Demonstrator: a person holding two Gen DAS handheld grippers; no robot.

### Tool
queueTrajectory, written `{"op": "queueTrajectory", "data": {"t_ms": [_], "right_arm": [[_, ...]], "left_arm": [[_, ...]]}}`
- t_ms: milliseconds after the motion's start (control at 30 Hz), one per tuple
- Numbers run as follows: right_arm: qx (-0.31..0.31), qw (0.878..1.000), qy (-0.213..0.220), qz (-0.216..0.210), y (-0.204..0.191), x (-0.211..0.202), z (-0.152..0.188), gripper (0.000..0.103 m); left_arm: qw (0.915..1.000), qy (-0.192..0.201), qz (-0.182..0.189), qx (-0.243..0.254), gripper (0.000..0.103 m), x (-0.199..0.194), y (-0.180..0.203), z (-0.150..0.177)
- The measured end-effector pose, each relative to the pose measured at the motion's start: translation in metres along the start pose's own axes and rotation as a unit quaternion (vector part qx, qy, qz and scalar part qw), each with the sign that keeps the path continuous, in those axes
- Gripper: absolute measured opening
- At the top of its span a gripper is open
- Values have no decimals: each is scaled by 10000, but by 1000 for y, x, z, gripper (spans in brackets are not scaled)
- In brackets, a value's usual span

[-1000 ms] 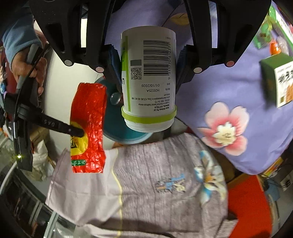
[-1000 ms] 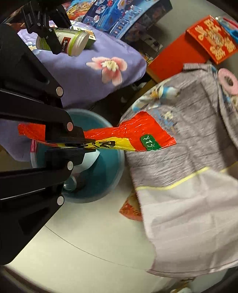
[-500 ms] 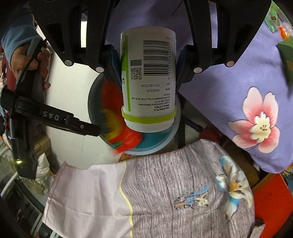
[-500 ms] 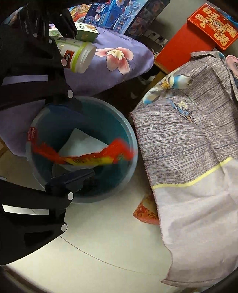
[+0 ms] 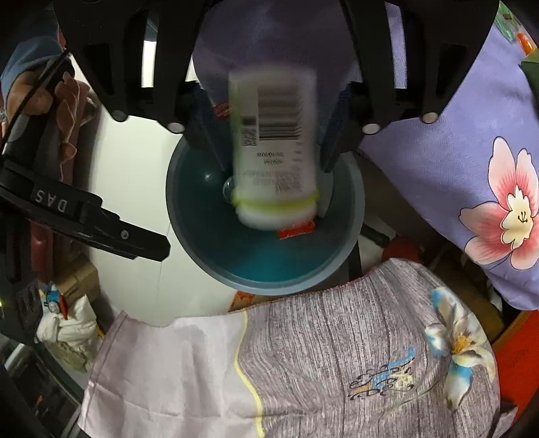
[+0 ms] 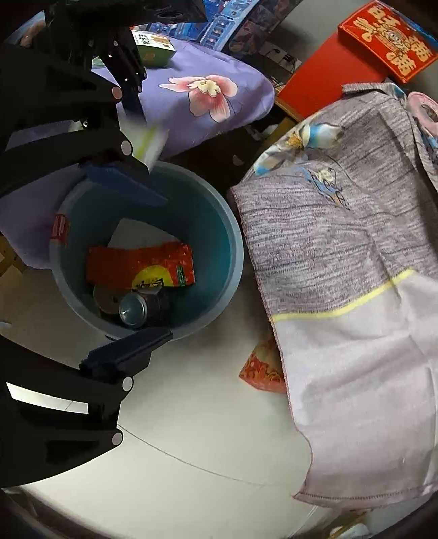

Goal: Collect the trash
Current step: 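Release red wrapper and pill bottle over the teal bin from both tools, then move both tools back over the table toward the green boxes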

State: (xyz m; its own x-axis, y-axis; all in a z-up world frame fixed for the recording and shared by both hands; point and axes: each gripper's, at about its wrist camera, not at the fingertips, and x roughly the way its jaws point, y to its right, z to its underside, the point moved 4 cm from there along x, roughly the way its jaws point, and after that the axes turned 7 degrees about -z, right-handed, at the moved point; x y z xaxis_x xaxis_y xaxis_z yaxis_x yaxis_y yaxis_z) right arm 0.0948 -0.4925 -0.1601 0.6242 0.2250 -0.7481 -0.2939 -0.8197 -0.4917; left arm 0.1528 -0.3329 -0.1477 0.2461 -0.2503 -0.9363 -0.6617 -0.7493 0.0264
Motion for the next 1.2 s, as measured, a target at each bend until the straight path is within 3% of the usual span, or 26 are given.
{"op": "queueTrajectory", "data": {"t_ms": [467,667,933,1200], "right_arm": [[83,9999,-142,45,-8,-1,5,76],[-71,9997,-238,-26,-31,-2,10,76],[-524,9975,-427,-203,-93,7,24,76],[-1070,9915,-607,-429,-172,16,49,76]], "left_arm": [[9991,188,-57,-381,89,-20,-24,14],[9974,289,-170,-634,90,-36,-46,32],[9917,401,-385,-1158,91,-66,-96,70],[9777,623,-671,-1892,91,-109,-164,124]]}}
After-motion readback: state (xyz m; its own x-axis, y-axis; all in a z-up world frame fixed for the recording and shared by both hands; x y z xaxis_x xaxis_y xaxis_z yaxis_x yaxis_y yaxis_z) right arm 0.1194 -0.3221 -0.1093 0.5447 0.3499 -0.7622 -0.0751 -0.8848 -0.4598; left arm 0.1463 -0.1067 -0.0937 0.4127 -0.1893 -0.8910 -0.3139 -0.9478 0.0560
